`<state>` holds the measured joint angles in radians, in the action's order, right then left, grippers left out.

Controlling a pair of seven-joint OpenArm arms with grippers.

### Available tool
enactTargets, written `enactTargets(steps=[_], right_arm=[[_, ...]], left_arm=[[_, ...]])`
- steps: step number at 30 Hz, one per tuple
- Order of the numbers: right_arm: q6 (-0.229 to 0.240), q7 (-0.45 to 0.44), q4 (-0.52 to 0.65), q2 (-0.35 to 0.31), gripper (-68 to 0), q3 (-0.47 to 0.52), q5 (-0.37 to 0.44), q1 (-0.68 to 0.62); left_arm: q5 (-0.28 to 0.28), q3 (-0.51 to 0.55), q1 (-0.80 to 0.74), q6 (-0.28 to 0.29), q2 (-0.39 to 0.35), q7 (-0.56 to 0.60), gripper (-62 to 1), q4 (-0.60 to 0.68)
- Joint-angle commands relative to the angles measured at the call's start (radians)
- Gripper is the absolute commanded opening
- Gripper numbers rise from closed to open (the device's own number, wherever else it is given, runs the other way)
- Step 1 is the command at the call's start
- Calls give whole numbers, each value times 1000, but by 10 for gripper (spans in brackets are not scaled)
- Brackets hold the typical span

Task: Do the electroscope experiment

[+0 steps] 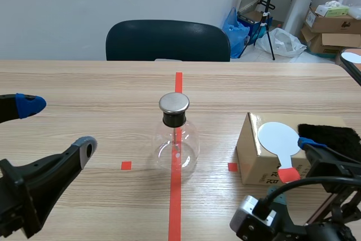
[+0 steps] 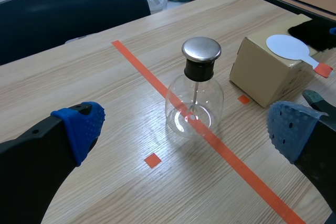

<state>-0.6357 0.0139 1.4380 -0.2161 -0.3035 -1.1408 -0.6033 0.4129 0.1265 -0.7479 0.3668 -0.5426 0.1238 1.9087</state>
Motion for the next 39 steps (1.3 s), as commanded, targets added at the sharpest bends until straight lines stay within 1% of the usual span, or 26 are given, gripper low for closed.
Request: enactTargets(steps=[1, 9, 16, 35, 37, 39], right_arm=[[-11, 10, 18, -8, 4, 8, -4, 22], [-7, 10, 16, -8, 4, 8, -35, 29], [-4, 25, -20, -8, 4, 8, -71, 39], [-4, 25, -27, -8, 4, 8, -72, 41], [-4, 25, -27, -8, -50, 8, -72, 41], [-4, 25, -27, -8, -129, 8, -72, 41]], left_arm=[[10, -2, 1, -2, 8, 14, 14, 16], [10, -2, 1, -2, 8, 14, 14, 16], [10, -2, 1, -2, 8, 14, 14, 16], [10, -2, 1, -2, 8, 14, 14, 16], [10, -2, 1, -2, 8, 14, 14, 16], [10, -2, 1, -2, 8, 14, 14, 16]])
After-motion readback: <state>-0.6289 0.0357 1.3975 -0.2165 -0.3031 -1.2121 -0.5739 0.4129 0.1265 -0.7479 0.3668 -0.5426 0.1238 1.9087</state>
